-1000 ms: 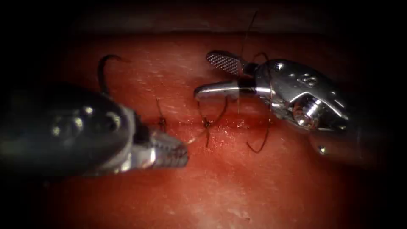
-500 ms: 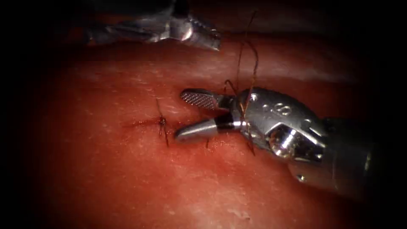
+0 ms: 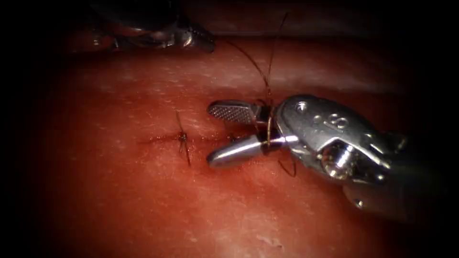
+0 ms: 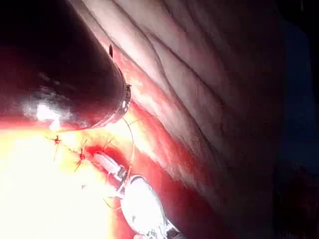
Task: Wound Closure
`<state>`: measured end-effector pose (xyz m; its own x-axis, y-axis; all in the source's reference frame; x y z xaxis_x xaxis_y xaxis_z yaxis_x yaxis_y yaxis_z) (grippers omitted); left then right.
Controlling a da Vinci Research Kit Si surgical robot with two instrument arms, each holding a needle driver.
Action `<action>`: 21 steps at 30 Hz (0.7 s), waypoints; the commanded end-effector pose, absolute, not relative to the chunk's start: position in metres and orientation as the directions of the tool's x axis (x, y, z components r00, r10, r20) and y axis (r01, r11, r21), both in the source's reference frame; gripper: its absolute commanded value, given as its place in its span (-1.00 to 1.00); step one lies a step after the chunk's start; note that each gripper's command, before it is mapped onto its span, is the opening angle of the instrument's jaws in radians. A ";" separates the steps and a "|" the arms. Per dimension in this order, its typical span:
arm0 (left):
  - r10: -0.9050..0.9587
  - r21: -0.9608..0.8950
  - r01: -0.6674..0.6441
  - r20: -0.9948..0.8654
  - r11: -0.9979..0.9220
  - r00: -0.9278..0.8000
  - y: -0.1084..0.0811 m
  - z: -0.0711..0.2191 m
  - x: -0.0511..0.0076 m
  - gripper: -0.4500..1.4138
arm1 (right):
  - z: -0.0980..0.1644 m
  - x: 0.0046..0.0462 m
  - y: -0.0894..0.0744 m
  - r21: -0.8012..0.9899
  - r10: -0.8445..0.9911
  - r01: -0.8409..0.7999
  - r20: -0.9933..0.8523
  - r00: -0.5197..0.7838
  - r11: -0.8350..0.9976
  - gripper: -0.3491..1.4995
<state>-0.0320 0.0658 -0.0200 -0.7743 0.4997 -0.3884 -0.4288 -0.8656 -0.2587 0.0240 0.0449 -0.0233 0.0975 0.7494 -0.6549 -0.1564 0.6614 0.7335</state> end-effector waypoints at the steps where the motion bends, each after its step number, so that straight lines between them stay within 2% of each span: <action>1: 0.502 -0.257 -0.432 -0.393 -0.864 -0.770 0.066 -0.019 -0.0326 -0.89 | -0.023 0.0246 0.045 0.739 0.753 -0.151 -0.654 0.078 0.657 0.40; 4: 0.502 -0.253 -0.434 -0.392 -0.864 -0.771 0.066 -0.019 -0.0330 -0.89 | -0.023 0.0246 0.045 0.751 0.763 -0.143 -0.645 0.048 0.644 0.40; 9: 0.509 -0.277 -0.430 -0.391 -0.860 -0.767 0.063 -0.016 -0.0346 -0.89 | -0.025 0.0241 0.047 0.786 0.780 -0.126 -0.617 -0.103 0.605 0.36; 13: 0.507 -0.281 -0.425 -0.392 -0.860 -0.767 0.062 -0.015 -0.0354 -0.89 | -0.024 0.0241 0.047 0.790 0.779 -0.138 -0.612 -0.133 0.597 0.36; 16: 0.514 -0.285 -0.431 -0.390 -0.856 -0.764 0.061 -0.015 -0.0351 -0.89 | -0.024 0.0233 0.047 0.787 0.771 -0.189 -0.615 -0.166 0.587 0.36; 21: 0.513 -0.296 -0.423 -0.395 -0.857 -0.762 0.059 -0.016 -0.0359 -0.89 | -0.023 0.0210 0.049 0.775 0.749 -0.353 -0.617 -0.241 0.525 0.25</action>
<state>-0.0356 0.0587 -0.0166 -0.7616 0.5140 -0.3947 -0.4232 -0.8557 -0.2978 0.0204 0.0487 -0.0234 -0.2441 0.7484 -0.6167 -0.3618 0.5197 0.7740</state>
